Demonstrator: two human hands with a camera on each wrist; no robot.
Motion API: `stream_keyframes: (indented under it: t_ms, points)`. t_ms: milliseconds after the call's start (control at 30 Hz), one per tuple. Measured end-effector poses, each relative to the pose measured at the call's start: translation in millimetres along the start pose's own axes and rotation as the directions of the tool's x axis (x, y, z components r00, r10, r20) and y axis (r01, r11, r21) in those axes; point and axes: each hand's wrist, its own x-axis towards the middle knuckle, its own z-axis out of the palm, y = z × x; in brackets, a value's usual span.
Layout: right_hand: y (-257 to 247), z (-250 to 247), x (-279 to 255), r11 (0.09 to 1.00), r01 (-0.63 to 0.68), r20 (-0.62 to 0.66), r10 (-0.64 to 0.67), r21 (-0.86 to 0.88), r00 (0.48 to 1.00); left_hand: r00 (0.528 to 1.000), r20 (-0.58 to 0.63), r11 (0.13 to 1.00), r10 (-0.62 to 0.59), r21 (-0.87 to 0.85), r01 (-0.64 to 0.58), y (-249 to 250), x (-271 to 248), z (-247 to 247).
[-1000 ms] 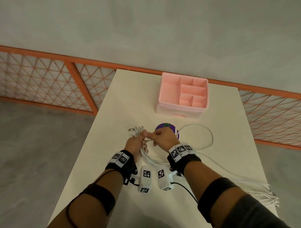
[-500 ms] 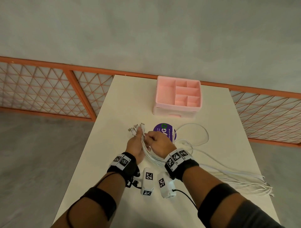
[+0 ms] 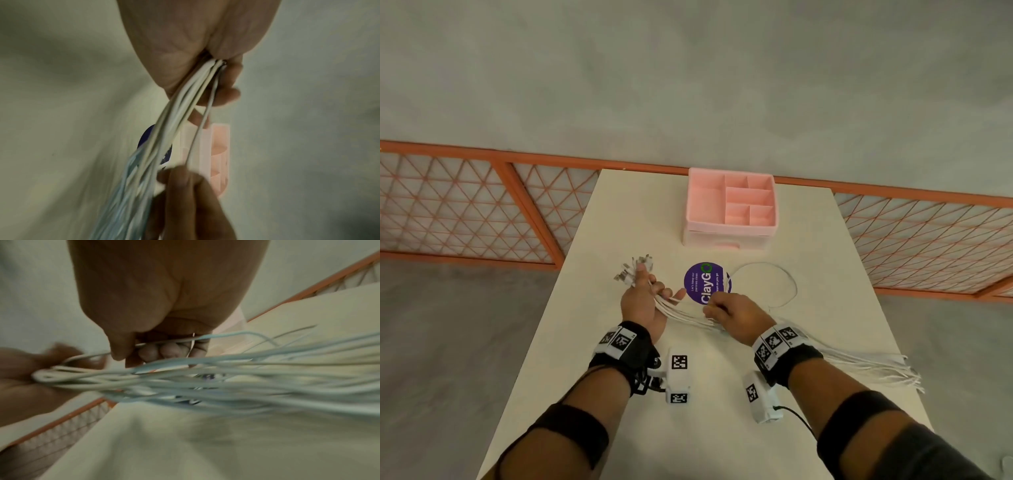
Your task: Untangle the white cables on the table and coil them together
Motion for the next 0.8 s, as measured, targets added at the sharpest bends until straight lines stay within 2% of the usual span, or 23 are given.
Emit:
stream_keyframes:
  t_ms: [200,300,367,433,533,600,633,667,733,800]
  points:
    - [82,-71,-37,0.952,-0.248,-0.051,0.242,-0.179,0.969,1.000,0.015,0.999,0.000,0.048,-0.001,6,1,2]
    - [117,-107,-52,0.860,-0.411,-0.192,0.367,-0.304,0.910,1.000,0.018,0.995,0.008,0.102,-0.010,3,1,3]
    - [136,-131,-65,0.750,-0.557,-0.355,0.442,-0.358,0.824,1.000,0.008,0.995,0.004,0.104,-0.005,3,3,0]
    - [149,-152,-79,0.681,-0.670,-0.536,0.462,-0.297,0.707,1.000,-0.005,0.995,-0.001,0.102,0.001,5,6,-2]
    - [160,-182,-96,0.704,-0.710,-0.699,0.523,0.031,0.488,1.000,-0.023,0.993,0.005,0.122,-0.002,4,6,-4]
    - [165,-202,-110,0.678,-0.688,-0.734,0.601,0.258,0.317,0.999,-0.041,0.992,-0.002,0.125,0.007,2,8,-5]
    - [166,-209,-118,0.663,-0.662,-0.728,0.638,0.351,0.253,0.999,-0.048,0.992,-0.008,0.124,0.013,1,9,-5]
    - [168,-214,-124,0.657,-0.628,-0.718,0.662,0.418,0.215,0.999,-0.052,0.992,-0.015,0.121,0.021,1,9,-4]
    - [168,-215,-134,0.656,-0.593,-0.713,0.676,0.467,0.187,0.999,-0.044,0.992,-0.028,0.119,0.033,0,10,0]
    - [171,-206,-137,0.658,-0.592,-0.678,0.695,0.466,0.239,0.999,-0.026,0.992,-0.030,0.120,0.032,0,9,5]
